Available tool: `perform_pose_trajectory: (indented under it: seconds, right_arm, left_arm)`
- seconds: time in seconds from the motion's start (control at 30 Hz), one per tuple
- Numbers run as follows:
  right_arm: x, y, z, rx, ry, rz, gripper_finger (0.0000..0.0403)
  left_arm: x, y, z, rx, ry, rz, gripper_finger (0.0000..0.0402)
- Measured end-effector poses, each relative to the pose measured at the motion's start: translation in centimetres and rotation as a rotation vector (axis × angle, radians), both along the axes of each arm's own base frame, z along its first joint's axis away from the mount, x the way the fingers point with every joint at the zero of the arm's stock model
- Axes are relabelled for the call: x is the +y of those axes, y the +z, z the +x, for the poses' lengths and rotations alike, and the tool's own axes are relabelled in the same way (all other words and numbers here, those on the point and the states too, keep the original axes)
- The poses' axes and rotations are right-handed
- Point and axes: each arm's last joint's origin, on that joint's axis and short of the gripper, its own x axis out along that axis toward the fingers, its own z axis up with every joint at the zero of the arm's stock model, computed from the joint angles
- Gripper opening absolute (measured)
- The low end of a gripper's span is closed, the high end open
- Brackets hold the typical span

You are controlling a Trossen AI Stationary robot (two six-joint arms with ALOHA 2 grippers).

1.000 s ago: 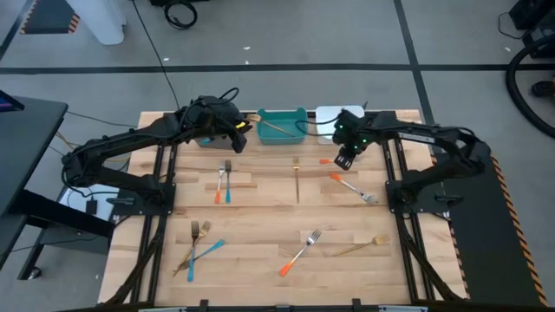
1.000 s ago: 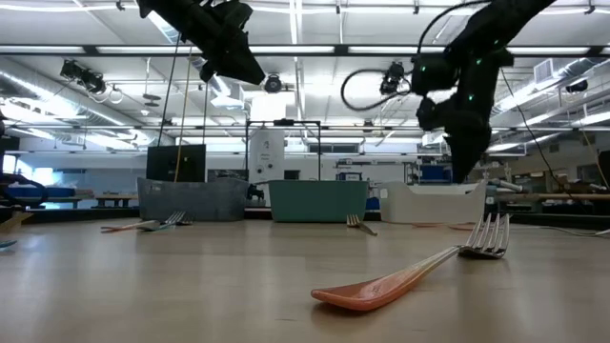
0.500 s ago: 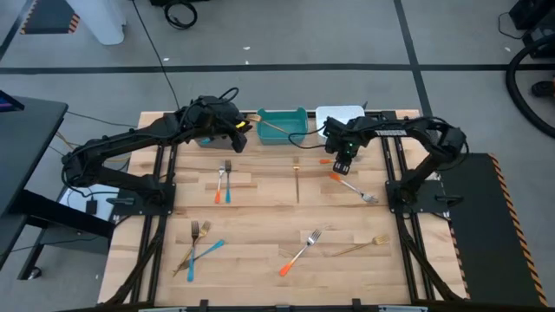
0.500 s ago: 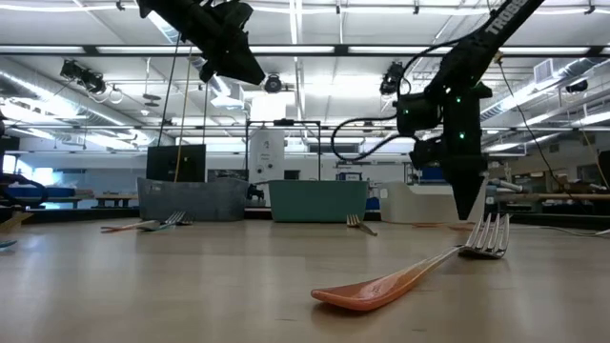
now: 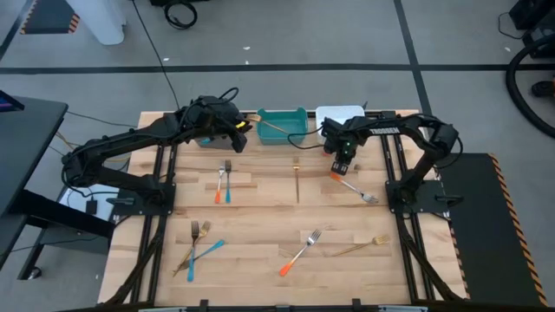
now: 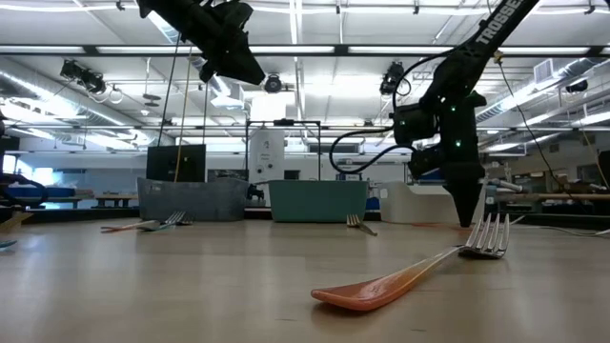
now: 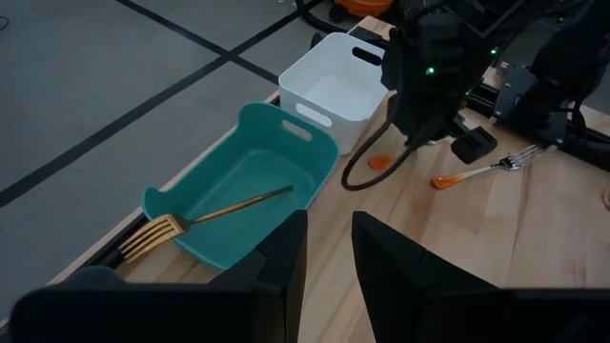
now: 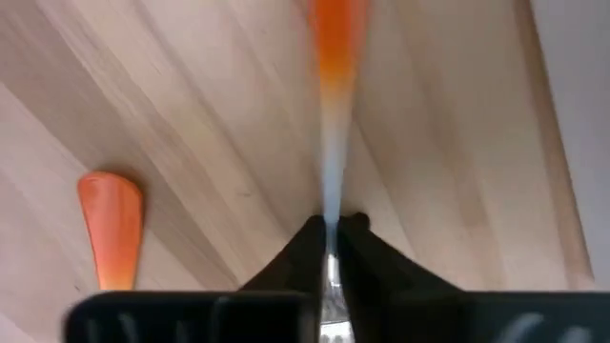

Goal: Sort silverware by color (type)
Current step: Put the orange fork into the white bin

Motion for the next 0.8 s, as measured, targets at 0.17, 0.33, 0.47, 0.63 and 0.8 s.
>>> perform_pose_trajectory:
  seconds: [0.17,0.33,0.47,0.63,0.8]
  right_arm:
    - [0.1,0.7,-0.2,-0.032,-0.009,-0.014,0.0015]
    - [0.7,2.7,-0.5,-0.143,-0.058,0.031,0.0007]
    - [1.4,4.9,-0.8,-0.249,-0.105,0.037,0.0005]
    - [1.6,9.3,-1.3,-0.4,-0.139,-0.1,0.0005]
    - [-0.5,14.4,-1.6,-0.609,-0.269,-0.601,0.0005]
  left_arm:
    - [0.0,0.0,0.0,0.0,0.0,0.0,0.0096]
    - [0.0,0.0,0.0,-0.001,0.0,0.0,0.0096]
    - [0.0,0.0,0.0,-0.001,0.001,0.0,0.0096]
    - [0.0,0.0,0.0,-0.015,0.018,-0.027,0.0096]
    - [0.3,-0.3,0.0,0.003,0.072,-0.027,0.0096]
